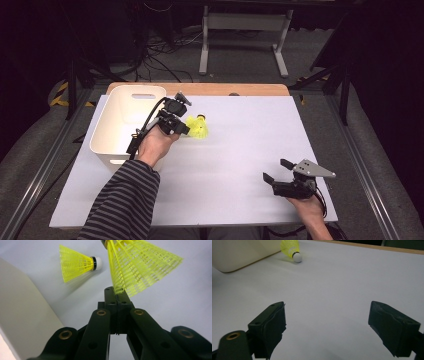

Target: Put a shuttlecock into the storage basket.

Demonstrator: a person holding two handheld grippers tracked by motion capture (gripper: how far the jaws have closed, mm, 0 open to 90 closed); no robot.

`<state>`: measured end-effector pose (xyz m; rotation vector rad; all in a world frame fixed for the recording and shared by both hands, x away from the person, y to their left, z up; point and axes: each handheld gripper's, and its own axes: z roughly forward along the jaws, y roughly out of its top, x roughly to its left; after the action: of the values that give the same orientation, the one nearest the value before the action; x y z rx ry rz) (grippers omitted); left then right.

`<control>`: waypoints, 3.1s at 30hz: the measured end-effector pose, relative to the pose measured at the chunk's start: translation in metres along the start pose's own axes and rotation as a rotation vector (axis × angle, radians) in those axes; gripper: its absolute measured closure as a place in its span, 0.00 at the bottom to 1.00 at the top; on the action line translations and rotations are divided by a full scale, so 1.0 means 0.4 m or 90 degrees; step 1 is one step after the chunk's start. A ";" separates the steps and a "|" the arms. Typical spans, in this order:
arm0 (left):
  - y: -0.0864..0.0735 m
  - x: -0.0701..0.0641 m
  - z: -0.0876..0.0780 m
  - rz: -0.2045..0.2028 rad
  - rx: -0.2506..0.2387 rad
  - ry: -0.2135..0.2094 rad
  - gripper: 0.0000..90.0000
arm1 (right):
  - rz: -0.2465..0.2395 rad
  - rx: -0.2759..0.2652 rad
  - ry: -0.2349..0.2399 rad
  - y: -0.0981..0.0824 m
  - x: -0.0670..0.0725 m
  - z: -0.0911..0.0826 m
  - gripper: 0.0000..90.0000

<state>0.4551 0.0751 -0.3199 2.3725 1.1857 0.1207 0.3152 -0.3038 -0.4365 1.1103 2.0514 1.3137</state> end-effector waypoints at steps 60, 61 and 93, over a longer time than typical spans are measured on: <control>-0.019 0.072 -0.083 -0.021 -0.022 0.023 1.00 | 0.001 0.003 -0.001 -0.001 0.001 0.000 0.17; -0.019 0.074 -0.085 -0.023 -0.023 0.022 1.00 | 0.001 0.004 -0.001 -0.001 0.001 0.001 0.16; -0.024 0.102 -0.127 -0.036 -0.037 0.037 1.00 | 0.000 0.002 -0.001 0.000 0.001 0.000 0.17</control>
<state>0.4588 0.1309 -0.2851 2.2972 1.2573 0.2043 0.3149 -0.3036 -0.4366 1.1124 2.0527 1.3109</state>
